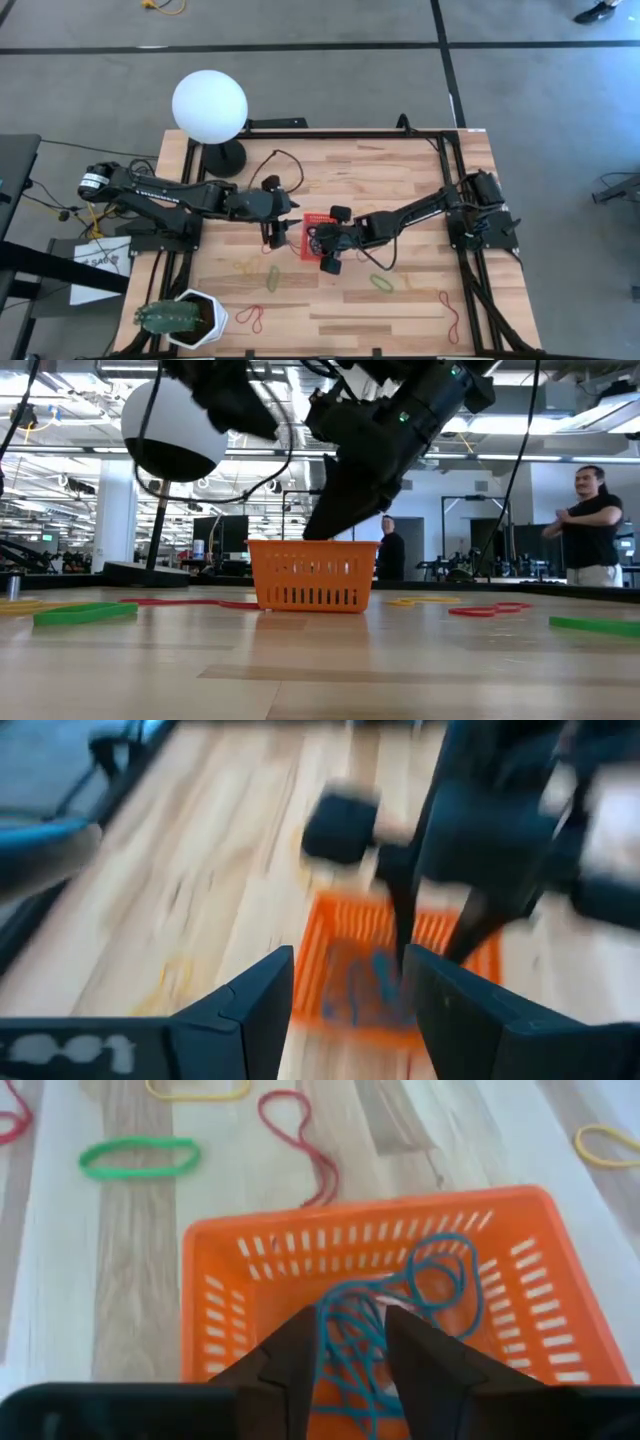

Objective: Pick and place items into bin
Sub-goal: Put the yellow rubber band into the orange bin

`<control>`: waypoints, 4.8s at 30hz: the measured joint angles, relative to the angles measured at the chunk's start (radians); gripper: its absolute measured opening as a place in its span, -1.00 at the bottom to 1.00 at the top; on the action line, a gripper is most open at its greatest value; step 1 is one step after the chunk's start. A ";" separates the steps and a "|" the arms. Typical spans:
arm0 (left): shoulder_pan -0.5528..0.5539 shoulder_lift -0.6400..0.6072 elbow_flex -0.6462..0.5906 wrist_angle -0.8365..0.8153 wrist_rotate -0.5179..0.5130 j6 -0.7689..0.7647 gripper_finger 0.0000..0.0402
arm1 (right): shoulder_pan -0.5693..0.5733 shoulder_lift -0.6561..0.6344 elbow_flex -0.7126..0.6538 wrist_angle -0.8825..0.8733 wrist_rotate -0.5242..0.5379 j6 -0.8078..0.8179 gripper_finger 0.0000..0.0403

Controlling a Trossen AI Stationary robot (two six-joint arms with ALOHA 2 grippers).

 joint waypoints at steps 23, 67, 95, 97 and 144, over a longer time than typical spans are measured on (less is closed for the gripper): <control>0.284 0.023 -0.134 -0.033 -0.098 -0.225 -0.09 | 0.053 -0.009 -0.001 0.085 0.001 0.113 -0.37; 0.354 0.477 -0.212 0.427 -0.151 -0.142 -0.14 | 0.072 -0.008 -0.001 0.107 0.003 0.130 -0.39; 0.075 -0.060 -0.212 0.312 -0.043 -0.068 -1.00 | 0.184 -0.008 -0.001 0.097 0.003 0.131 -0.40; 0.065 -0.065 -0.213 0.275 -0.177 -0.063 -1.00 | 0.195 -0.008 -0.001 0.102 0.003 0.131 -0.40; 0.471 0.478 -0.238 0.557 -0.084 -0.226 -0.09 | 0.203 -0.008 -0.002 0.111 0.031 0.141 -0.41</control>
